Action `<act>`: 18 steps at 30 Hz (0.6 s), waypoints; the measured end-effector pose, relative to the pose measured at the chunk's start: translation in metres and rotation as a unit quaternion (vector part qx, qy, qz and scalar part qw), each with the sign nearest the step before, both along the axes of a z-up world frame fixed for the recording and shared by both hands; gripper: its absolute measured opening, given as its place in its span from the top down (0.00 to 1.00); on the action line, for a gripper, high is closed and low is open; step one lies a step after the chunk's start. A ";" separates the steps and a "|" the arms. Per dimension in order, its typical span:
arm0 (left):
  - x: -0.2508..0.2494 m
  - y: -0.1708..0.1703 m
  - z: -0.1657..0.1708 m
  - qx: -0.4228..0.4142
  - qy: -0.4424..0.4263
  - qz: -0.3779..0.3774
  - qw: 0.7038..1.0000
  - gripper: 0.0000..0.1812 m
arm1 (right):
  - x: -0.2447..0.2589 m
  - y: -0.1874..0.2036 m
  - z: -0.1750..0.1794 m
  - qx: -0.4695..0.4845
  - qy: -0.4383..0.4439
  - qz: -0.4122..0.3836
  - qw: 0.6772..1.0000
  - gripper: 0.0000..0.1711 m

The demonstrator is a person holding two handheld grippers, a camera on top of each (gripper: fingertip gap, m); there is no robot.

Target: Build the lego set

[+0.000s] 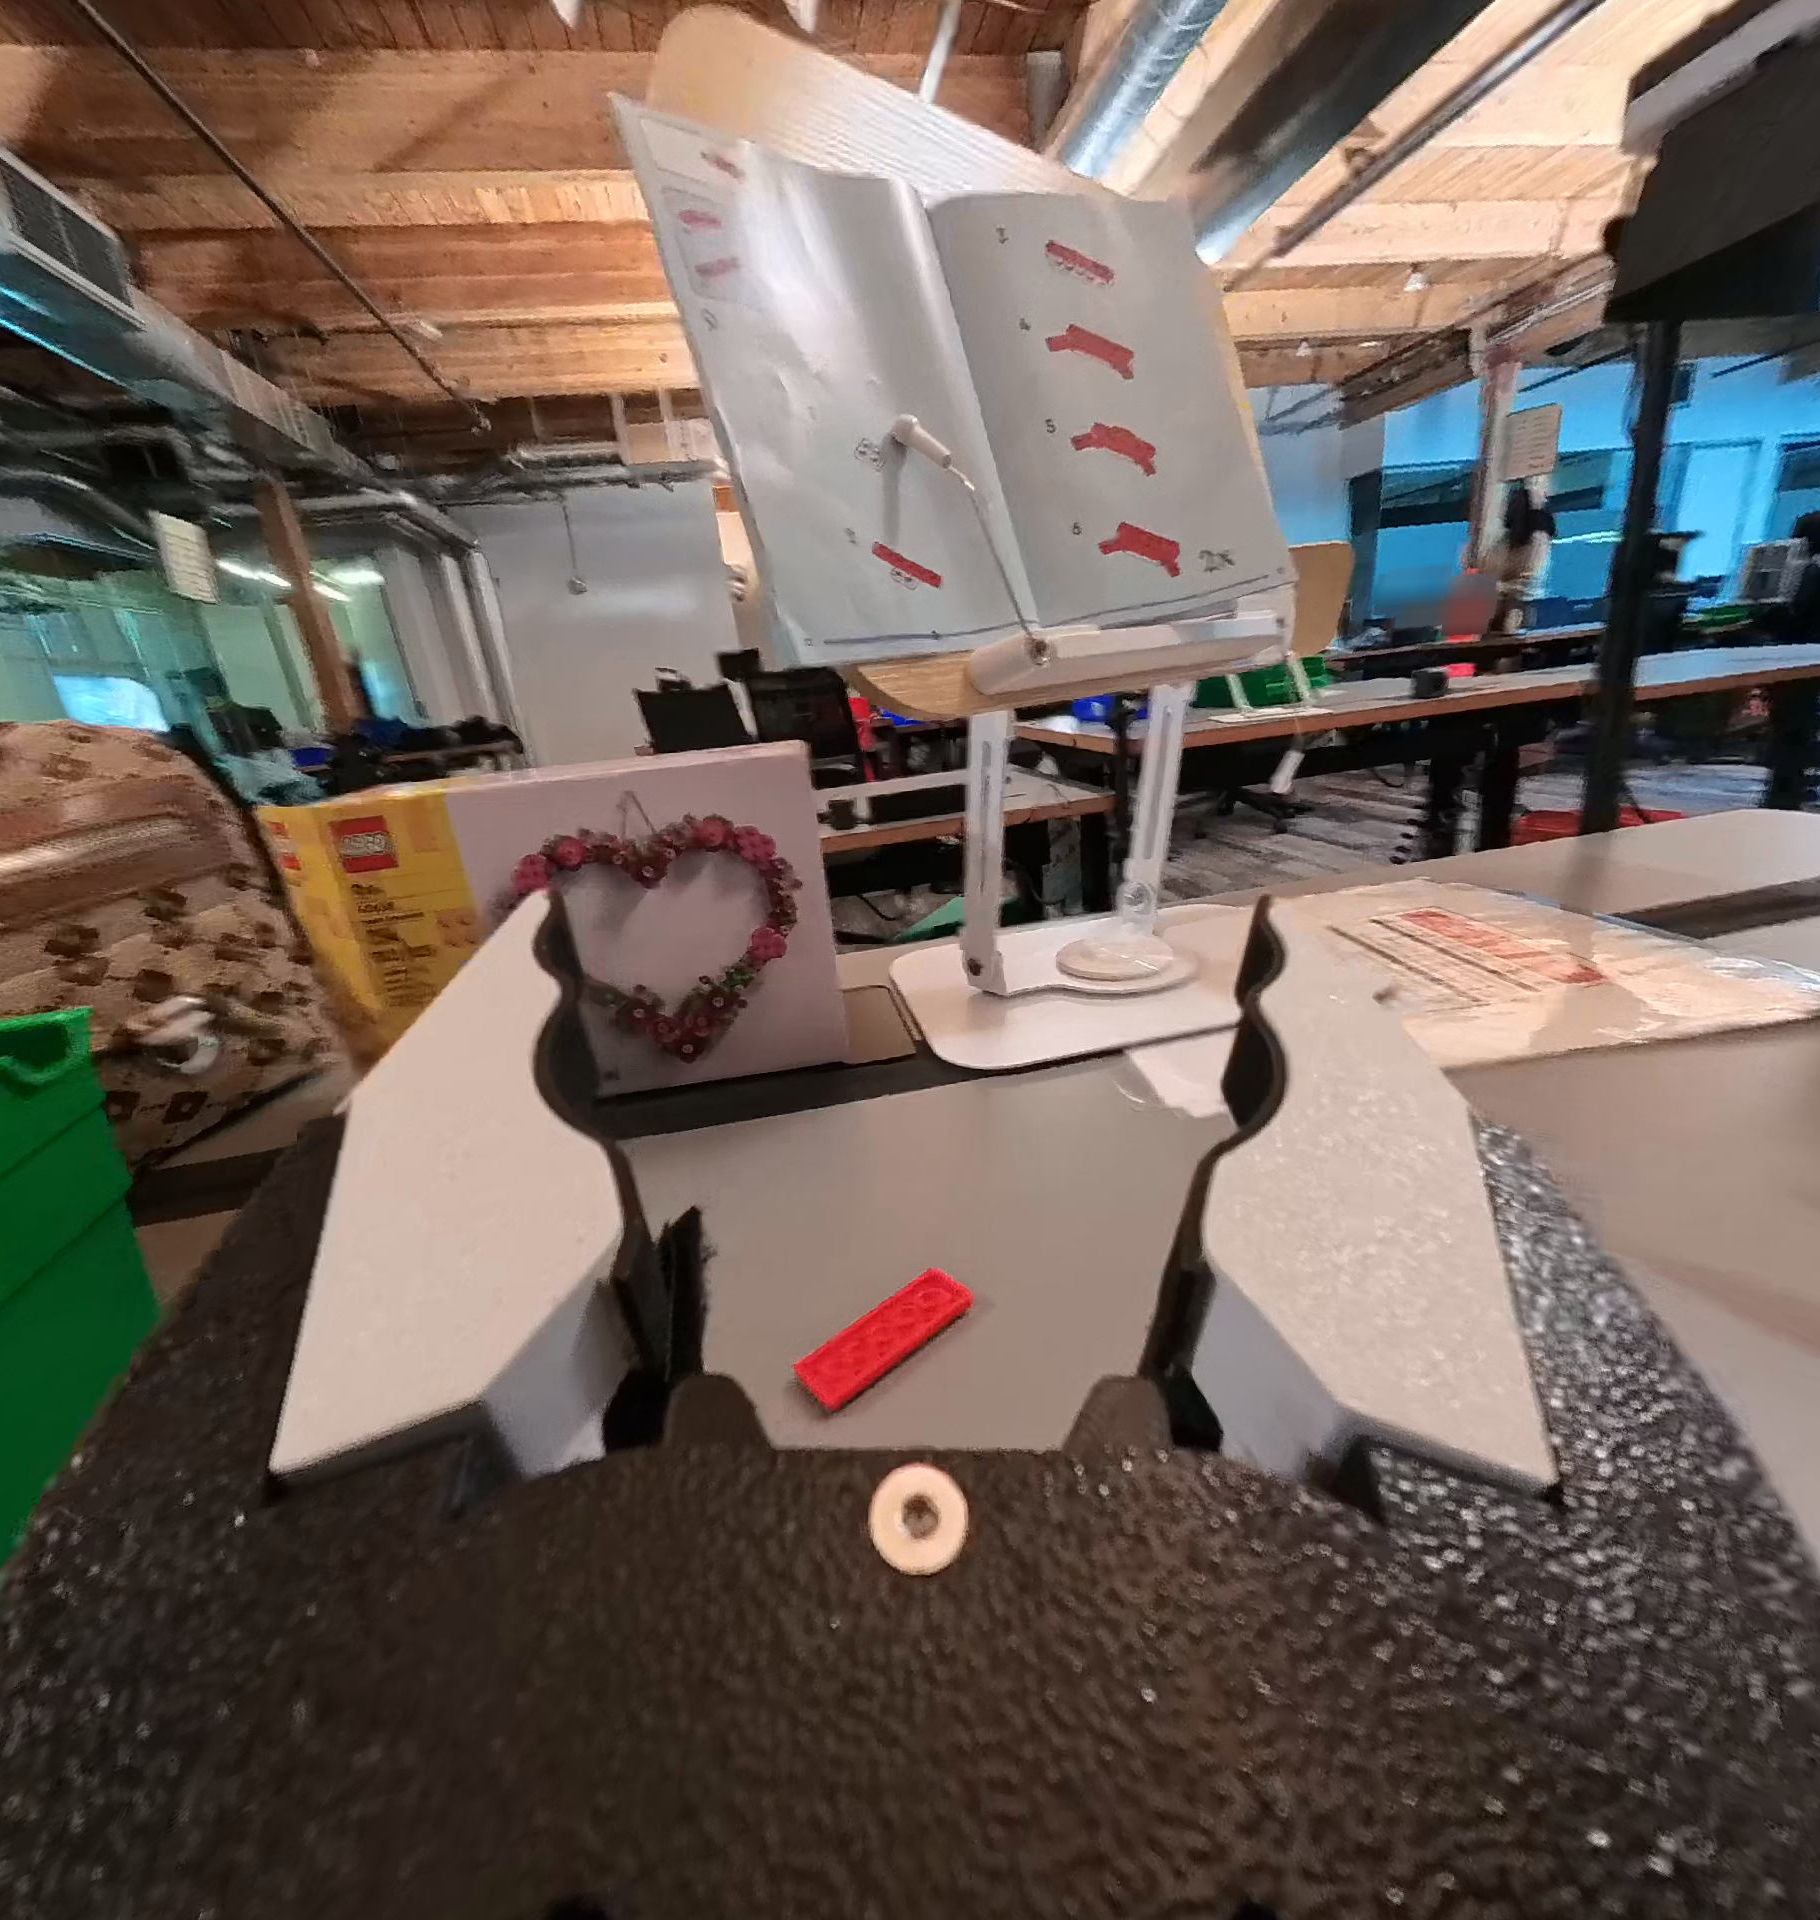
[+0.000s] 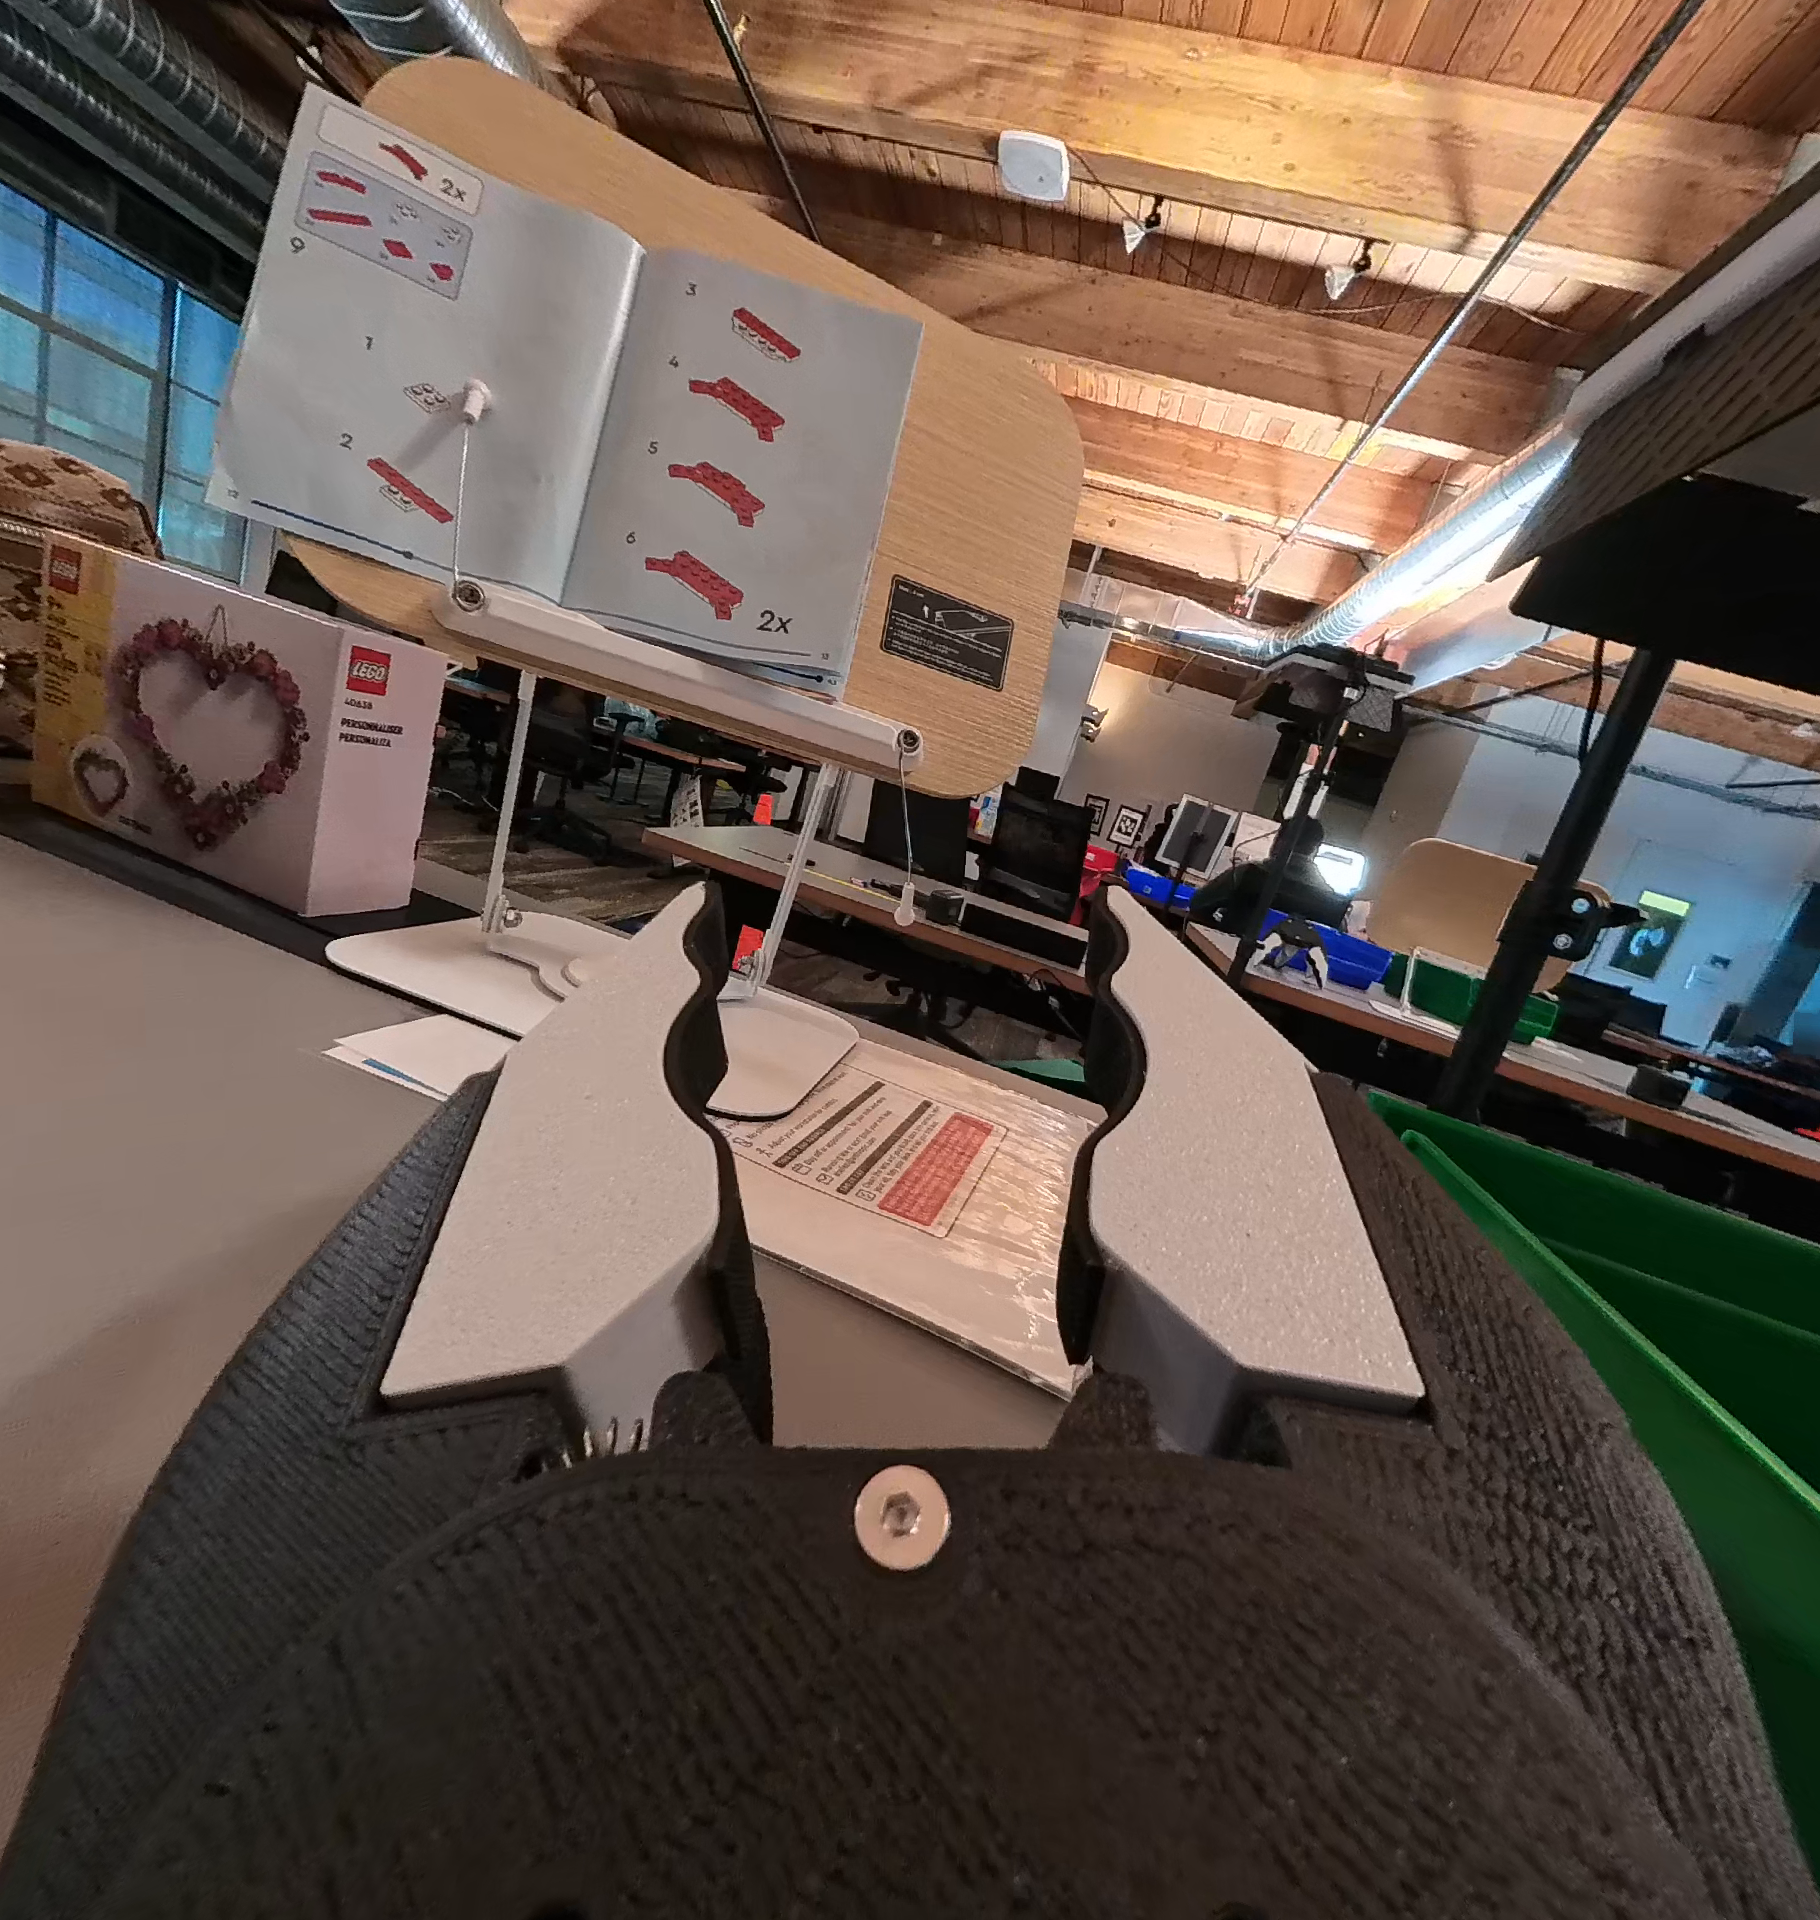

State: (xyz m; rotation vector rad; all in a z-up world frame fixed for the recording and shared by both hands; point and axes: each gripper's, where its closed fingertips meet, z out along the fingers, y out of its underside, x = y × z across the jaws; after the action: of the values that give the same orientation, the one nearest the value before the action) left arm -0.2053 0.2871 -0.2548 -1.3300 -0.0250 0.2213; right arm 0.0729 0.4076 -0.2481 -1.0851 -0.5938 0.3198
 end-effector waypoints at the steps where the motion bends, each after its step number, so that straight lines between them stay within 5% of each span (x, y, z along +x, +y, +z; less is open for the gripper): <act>1: -0.005 -0.005 0.005 0.014 0.009 0.020 1.000 0.35 | 0.000 0.000 0.000 0.000 -0.002 0.000 1.000 0.60; 18: -0.016 -0.010 0.008 0.019 -0.007 0.034 0.999 0.44 | 0.001 -0.001 0.001 0.005 -0.001 -0.004 1.000 0.60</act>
State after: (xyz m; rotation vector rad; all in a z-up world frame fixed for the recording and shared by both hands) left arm -0.2212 0.2767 -0.2471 -1.2938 -0.0854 0.2675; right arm 0.0739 0.4070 -0.2470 -1.0774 -0.5921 0.3091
